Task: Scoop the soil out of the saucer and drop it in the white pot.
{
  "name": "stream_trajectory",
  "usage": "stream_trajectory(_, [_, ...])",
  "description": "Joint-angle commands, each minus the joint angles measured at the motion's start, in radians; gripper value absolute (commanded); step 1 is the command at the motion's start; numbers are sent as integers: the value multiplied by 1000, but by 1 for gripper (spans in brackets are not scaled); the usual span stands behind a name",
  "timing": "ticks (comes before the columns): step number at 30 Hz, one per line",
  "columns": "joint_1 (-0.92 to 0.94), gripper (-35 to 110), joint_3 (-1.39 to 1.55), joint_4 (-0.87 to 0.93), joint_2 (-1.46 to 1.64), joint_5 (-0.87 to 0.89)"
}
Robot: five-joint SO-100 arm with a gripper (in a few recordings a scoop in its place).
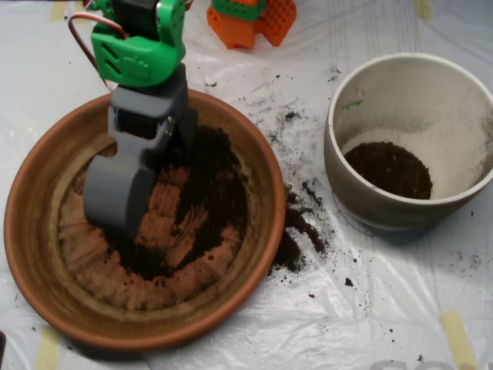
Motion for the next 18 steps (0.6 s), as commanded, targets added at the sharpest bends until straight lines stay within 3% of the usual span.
stream_trajectory(1, [60, 55, -26, -12, -32, -60])
stream_trajectory(12, [195, 60, -357, 104, -456, -110])
stream_trajectory(18, [201, 46, -396, 109, -520, -152])
